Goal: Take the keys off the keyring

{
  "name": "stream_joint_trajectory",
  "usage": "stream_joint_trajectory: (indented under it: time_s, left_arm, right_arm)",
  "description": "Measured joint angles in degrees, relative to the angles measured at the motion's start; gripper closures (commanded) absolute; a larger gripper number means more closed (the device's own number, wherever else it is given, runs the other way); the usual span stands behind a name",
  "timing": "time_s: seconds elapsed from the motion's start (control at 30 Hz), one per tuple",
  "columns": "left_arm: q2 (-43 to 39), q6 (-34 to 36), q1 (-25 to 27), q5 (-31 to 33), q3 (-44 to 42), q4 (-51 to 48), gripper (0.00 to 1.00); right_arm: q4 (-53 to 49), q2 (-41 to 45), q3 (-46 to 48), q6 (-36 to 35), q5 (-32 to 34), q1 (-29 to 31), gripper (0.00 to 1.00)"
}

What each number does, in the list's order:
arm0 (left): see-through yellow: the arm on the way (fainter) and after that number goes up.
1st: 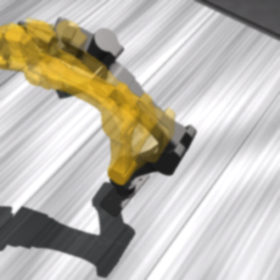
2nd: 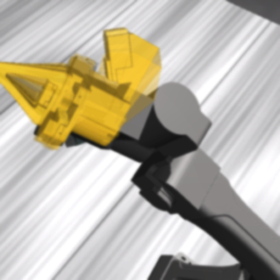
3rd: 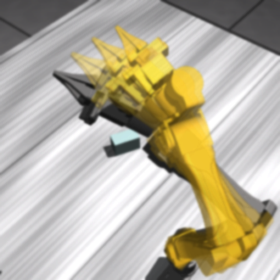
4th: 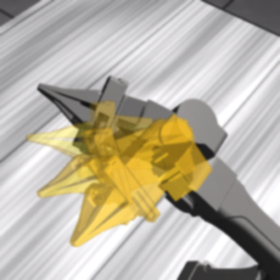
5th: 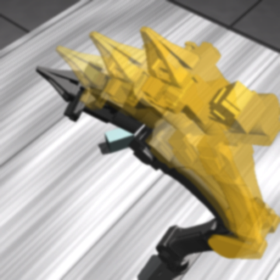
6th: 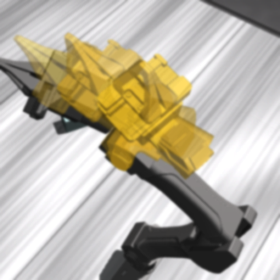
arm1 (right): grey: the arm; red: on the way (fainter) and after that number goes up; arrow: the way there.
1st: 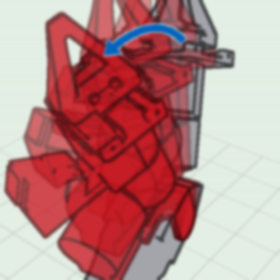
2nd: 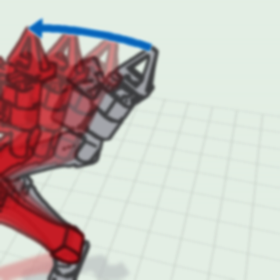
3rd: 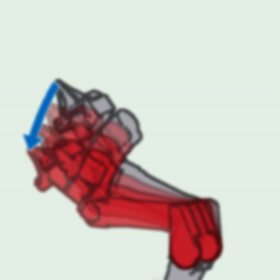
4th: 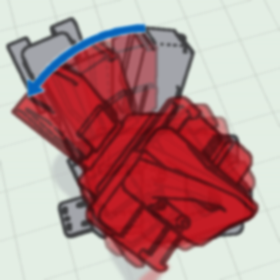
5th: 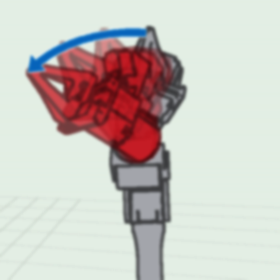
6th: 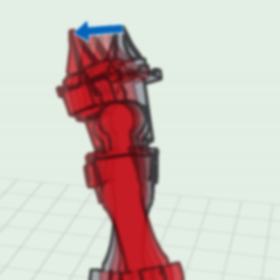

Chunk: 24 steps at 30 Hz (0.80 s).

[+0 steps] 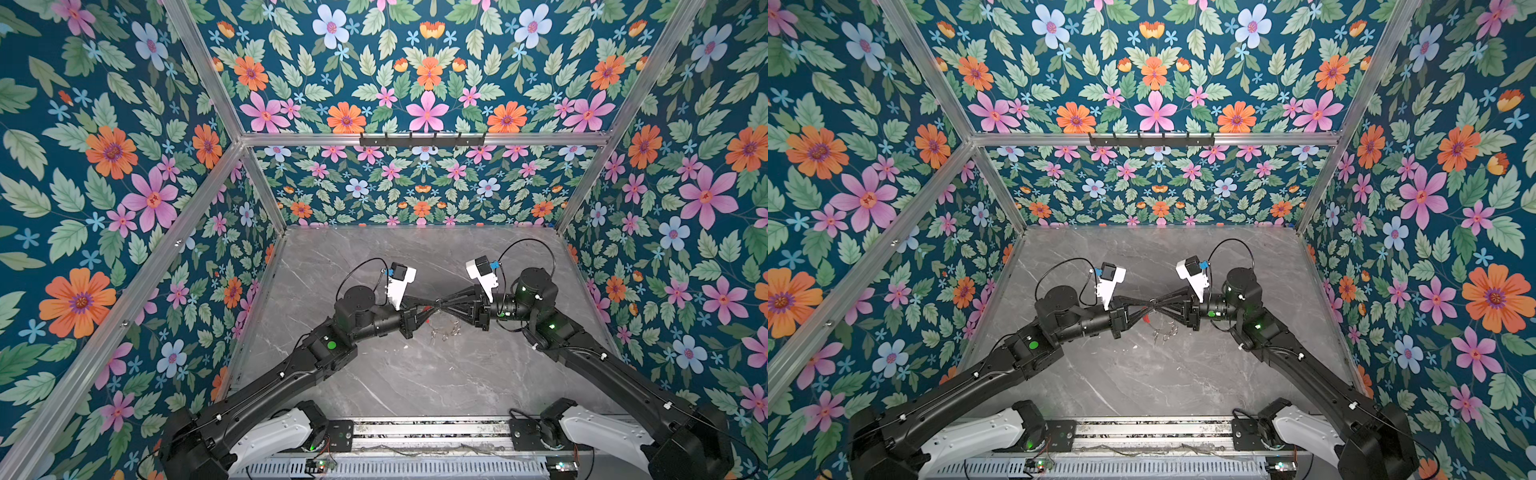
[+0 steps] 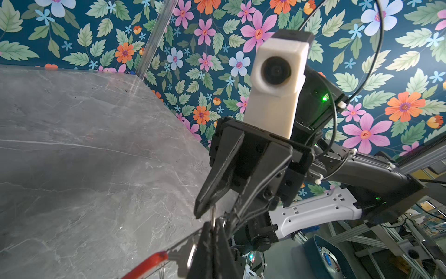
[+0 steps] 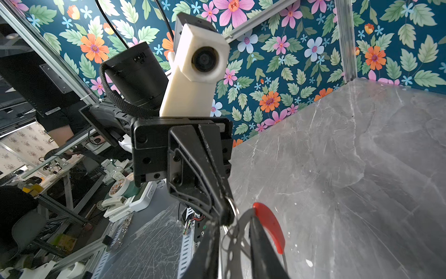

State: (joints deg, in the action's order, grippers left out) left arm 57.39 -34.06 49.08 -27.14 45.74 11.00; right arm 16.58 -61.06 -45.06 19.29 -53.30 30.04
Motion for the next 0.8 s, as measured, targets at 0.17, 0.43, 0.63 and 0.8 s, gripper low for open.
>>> stream_joint_trajectory:
  time_s: [0.17, 0.43, 0.63, 0.8]
  left_arm:
    - [-0.24, 0.17, 0.00, 0.00, -0.13, -0.09, 1.00]
    - [-0.31, 0.42, 0.00, -0.02, -0.37, -0.02, 1.00]
    - [-0.20, 1.22, 0.00, -0.07, -0.37, 0.13, 1.00]
    - [-0.20, 1.22, 0.00, -0.02, -0.28, 0.09, 0.74]
  right_arm:
    - [0.46, 0.22, 0.07, 0.31, 0.00, 0.00, 0.80]
    - [1.14, -0.44, 0.04, 1.40, -0.22, 0.00, 0.88]
    - [1.46, -0.66, 0.04, 2.36, -0.20, -0.07, 1.00]
    - [1.40, -0.52, 0.07, 2.62, 0.07, -0.04, 1.00]
